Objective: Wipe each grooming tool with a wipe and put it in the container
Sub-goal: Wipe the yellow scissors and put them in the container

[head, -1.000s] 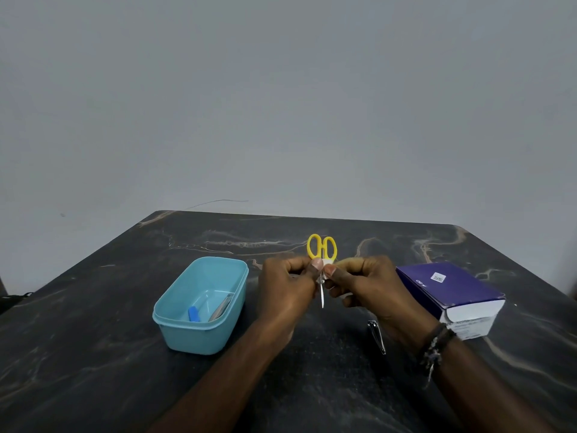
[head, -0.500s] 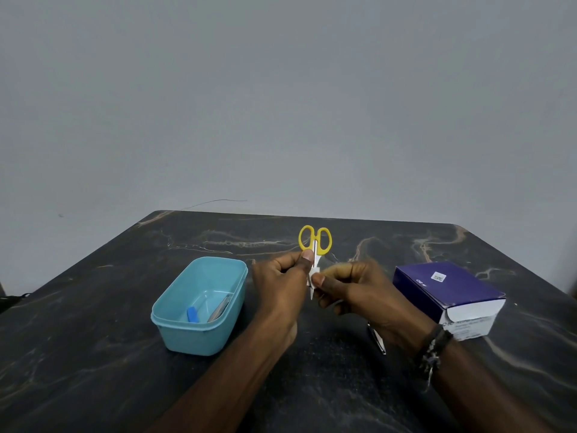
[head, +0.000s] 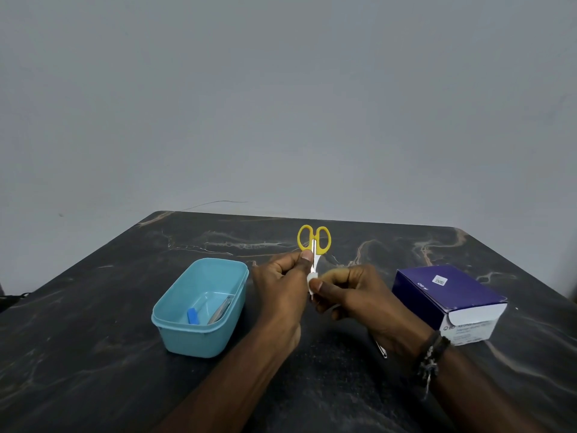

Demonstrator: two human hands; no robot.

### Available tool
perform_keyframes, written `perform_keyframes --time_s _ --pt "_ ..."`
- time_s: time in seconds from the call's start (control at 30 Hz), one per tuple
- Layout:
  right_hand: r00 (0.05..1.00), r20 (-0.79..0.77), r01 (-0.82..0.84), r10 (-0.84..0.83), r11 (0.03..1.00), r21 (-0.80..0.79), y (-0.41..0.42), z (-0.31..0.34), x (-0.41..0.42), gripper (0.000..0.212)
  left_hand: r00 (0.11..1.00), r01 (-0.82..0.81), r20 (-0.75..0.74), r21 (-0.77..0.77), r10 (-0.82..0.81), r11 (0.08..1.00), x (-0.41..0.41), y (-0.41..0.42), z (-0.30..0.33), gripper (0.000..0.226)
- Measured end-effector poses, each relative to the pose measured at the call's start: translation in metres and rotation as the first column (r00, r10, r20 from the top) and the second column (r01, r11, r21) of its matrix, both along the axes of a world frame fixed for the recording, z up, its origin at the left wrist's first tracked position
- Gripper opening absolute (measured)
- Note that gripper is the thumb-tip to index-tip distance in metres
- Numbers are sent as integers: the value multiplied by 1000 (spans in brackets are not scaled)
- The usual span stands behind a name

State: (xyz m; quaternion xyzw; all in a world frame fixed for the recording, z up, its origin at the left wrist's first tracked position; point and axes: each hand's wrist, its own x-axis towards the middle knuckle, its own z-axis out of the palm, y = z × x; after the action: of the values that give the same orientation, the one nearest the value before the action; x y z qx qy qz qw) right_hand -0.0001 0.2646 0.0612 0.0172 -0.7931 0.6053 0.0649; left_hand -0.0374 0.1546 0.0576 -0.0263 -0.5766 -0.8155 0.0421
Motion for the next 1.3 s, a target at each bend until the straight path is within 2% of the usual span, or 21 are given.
perform_keyframes --time_s 0.17,0.3,0.47,0.83,1.0,1.13,1.3 --pt "999 -29 -26 27 1000 10 3 1 -1 19 1000 -4 12 24 4 1000 2 0 3 17" --pt "996 -11 -87 88 993 77 7 3 1 21 1000 20 14 68 -21 998 -2 -6 6 12" --pt "994 2 -108 108 987 120 7 5 3 21 999 -45 19 68 44 997 -7 -11 7 9" --pt "990 -94 108 -109 994 -20 17 13 -1 19 989 -145 6 117 145 982 -10 -12 7 9" --pt "944 -219 246 -248 969 -33 21 12 -3 25 1000 15 -7 75 -15 997 -8 -15 10 22" --pt "870 -298 384 -392 919 -90 31 14 -6 31 992 128 -7 -15 -128 992 -1 -11 10 16" --pt "771 -324 495 -549 836 -238 37 18 -6 25 990 141 -2 27 -141 990 2 -9 11 13"
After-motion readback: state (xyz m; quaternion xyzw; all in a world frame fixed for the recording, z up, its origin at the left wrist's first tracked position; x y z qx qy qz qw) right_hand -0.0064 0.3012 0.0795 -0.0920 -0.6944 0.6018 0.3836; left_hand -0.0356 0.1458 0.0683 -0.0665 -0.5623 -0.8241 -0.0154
